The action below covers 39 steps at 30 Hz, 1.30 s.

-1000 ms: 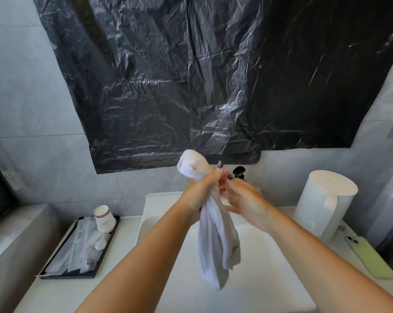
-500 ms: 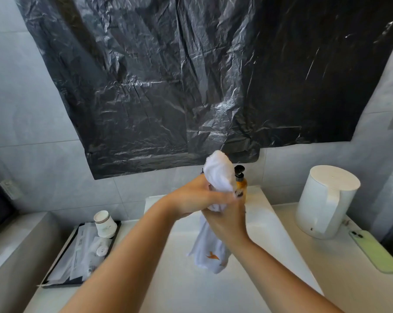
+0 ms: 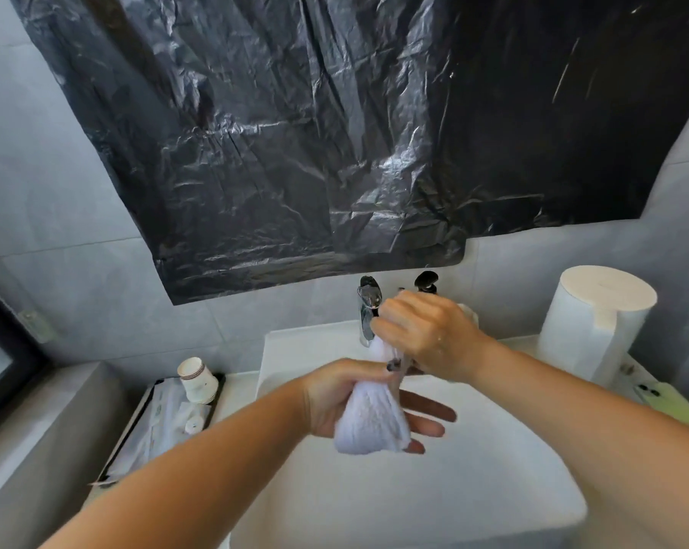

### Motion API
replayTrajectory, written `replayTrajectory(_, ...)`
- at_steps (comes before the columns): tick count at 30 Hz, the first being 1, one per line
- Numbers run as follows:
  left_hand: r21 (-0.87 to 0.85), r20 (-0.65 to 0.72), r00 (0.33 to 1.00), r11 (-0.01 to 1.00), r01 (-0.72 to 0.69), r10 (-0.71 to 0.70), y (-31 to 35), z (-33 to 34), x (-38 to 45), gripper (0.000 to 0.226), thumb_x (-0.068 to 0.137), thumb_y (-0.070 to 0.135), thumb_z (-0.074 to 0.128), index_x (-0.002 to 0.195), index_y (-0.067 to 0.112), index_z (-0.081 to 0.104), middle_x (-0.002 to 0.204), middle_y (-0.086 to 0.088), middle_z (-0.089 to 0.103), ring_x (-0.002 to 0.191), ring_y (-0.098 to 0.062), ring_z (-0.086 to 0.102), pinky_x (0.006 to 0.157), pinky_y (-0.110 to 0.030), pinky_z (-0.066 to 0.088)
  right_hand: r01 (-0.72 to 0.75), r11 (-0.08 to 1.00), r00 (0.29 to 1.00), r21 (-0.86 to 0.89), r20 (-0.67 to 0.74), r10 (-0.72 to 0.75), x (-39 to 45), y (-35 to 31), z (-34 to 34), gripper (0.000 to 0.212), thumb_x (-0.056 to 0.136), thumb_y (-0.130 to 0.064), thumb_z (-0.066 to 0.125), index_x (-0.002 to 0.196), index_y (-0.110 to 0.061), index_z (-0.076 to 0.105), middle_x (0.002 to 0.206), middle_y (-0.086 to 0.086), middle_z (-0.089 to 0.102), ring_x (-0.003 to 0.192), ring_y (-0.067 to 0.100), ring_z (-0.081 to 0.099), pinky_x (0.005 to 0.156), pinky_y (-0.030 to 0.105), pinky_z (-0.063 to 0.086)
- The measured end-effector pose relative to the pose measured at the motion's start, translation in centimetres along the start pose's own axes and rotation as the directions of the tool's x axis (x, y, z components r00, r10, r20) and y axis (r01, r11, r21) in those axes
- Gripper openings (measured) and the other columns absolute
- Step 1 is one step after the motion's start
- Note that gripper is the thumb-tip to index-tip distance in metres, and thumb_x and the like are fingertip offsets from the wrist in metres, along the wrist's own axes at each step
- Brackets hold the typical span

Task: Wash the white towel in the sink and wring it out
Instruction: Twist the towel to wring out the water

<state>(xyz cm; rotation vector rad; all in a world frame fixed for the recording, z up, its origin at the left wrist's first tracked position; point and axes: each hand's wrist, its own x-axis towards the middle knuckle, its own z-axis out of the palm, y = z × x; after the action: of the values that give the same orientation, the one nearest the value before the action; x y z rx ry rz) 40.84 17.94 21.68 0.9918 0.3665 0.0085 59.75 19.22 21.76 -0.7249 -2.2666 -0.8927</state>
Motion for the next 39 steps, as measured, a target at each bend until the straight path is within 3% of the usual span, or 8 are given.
replayTrajectory(5,0.268,-0.363,0.922,0.933,0.238,-0.131,1.6,1.0,1.2,0.057,0.076,0.005,0.065,0.131,0.003,0.052,0.074,-0.006,0.064,0.065,-0.019,0.062,0.068,-0.028,0.053,0.075,0.991,0.947,0.111,0.303,-0.105,-1.6,2.1,-0.7,0.025,0.068,-0.002,0.051,0.089,-0.014,0.049,0.074,0.002,0.056,0.054,0.022,0.054,0.041,0.031,0.043)
replayTrajectory(9,0.67,-0.676,0.729,0.321,0.67,-0.112,4.3,-0.1,2.1,0.022,0.076,0.013,0.07,0.092,0.008,0.056,0.076,-0.004,0.062,0.062,-0.025,0.061,0.055,-0.027,0.049,-0.357,0.928,0.764,0.108,0.606,0.223,-2.3,-0.4,0.8,0.037,0.07,-0.015,0.066,0.104,-0.017,0.052,0.087,0.003,0.066,0.075,0.028,0.063,0.058,0.033,0.046)
replayTrajectory(11,0.711,-0.703,0.711,0.005,0.703,0.004,5.0,0.1,2.4,0.014,0.083,0.016,0.066,0.095,0.009,0.063,0.069,0.0,0.067,0.056,-0.015,0.067,0.053,-0.021,0.05,-0.594,0.797,0.585,0.108,0.738,0.336,-1.7,-1.7,1.7,0.028,0.074,-0.021,0.061,0.101,-0.023,0.052,0.094,0.003,0.064,0.086,0.027,0.061,0.066,0.033,0.048)
replayTrajectory(16,0.522,-0.656,0.739,-0.613,0.593,0.155,5.8,0.8,2.7,0.026,0.085,0.022,0.059,0.11,0.019,0.055,0.08,0.004,0.06,0.066,-0.016,0.054,0.05,-0.026,0.037,-0.837,0.505,0.442,0.213,0.807,0.393,-0.8,-2.6,2.6,0.016,0.07,-0.015,0.065,0.066,-0.013,0.05,0.061,-0.002,0.05,0.061,0.018,0.048,0.049,0.028,0.035)
replayTrajectory(22,0.364,-0.565,0.789,-0.786,0.5,0.241,7.6,1.4,1.8,0.035,0.091,0.025,0.053,0.125,0.02,0.047,0.072,0.005,0.035,0.069,-0.023,0.05,0.056,-0.031,0.04,-0.951,0.193,0.301,0.241,0.864,0.402,1.5,-2.4,2.3,0.027,0.072,-0.012,0.069,0.062,-0.012,0.044,0.058,-0.004,0.042,0.053,0.012,0.038,0.042,0.018,0.025)
replayTrajectory(28,0.235,-0.452,0.851,-0.884,0.404,0.269,9.2,1.8,0.2,0.057,0.094,0.027,0.051,0.144,0.016,0.026,0.069,-0.001,0.031,0.07,-0.028,0.052,0.05,-0.031,0.032,-0.929,-0.144,0.27,0.341,0.89,0.367,3.2,-2.3,2.2,0.021,0.056,-0.014,0.067,0.074,-0.007,0.058,0.072,0.008,0.048,0.07,0.021,0.047,0.063,0.036,0.033)
replayTrajectory(34,0.157,-0.343,0.904,-0.934,0.322,0.254,9.8,0.9,-1.3,0.053,0.095,0.035,0.048,0.13,0.026,0.01,0.115,-0.005,0.06,0.059,-0.025,0.046,0.046,-0.028,0.024,-0.852,-0.296,0.319,0.431,0.877,0.359,3.9,-2.8,2.5,0.01,0.056,-0.009,0.064,0.065,-0.007,0.063,0.069,0.01,0.057,0.07,0.023,0.053,0.065,0.037,0.04)
replayTrajectory(39,0.204,-0.364,0.888,-0.906,0.37,0.281,10.2,1.1,-2.1,0.048,0.095,0.035,0.048,0.126,0.023,0.014,0.093,-0.004,0.058,0.066,-0.029,0.05,0.052,-0.029,0.032,-0.83,-0.282,0.309,0.482,0.817,0.487,4.5,-3.9,2.5,0.015,0.058,-0.007,0.065,0.07,0.001,0.064,0.067,0.008,0.055,0.068,0.021,0.05,0.062,0.033,0.037)
